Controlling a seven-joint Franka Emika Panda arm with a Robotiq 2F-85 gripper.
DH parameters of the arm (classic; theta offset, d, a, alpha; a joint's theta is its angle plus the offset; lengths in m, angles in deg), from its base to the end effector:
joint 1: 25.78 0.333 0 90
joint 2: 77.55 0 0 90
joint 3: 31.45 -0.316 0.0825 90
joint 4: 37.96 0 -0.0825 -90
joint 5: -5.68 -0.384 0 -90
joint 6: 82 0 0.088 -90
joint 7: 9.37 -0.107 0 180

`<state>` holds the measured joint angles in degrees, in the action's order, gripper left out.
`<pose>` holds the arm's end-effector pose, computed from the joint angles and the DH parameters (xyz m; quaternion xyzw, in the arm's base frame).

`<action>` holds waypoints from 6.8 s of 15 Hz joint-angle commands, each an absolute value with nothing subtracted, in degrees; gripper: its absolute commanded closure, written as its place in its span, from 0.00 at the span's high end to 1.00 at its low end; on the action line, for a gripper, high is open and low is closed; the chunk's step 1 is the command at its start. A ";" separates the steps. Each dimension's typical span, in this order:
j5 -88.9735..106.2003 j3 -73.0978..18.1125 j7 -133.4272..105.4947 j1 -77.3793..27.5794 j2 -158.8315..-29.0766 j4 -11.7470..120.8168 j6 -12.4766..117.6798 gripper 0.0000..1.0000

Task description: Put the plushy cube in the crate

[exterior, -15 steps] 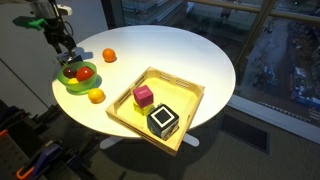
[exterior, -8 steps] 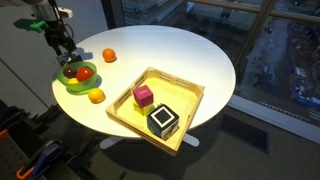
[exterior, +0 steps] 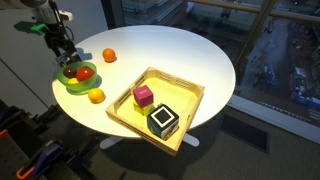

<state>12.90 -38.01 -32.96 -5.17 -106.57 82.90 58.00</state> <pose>0.4961 0.2563 0.1599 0.9935 0.0778 -0.0717 0.0429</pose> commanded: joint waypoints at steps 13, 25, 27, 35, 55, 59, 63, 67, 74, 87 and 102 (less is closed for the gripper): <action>13.13 -36.21 -32.36 -5.16 -104.36 83.03 56.69 0.07; 13.06 -35.63 -30.69 -7.66 -98.73 83.77 54.60 0.06; 13.11 -35.63 -30.94 -7.95 -97.59 83.91 53.82 0.07; 12.62 -35.51 -31.19 -10.61 -91.76 86.75 51.74 0.07; 3.91 -33.19 -22.73 -22.63 -74.48 101.95 53.44 0.07; 5.13 -33.21 -23.81 -23.35 -75.91 101.03 52.99 0.16; 5.13 -32.96 -23.63 -23.64 -75.44 101.69 53.33 0.16; 5.13 -32.96 -23.62 -23.64 -75.44 101.69 53.35 0.16; 5.40 -32.63 -23.69 -23.98 -75.09 100.97 53.12 0.07; 4.89 -28.78 -23.07 -28.30 -74.69 94.06 49.89 0.07; 3.31 -23.25 -23.54 -33.29 -82.29 86.06 45.53 0.07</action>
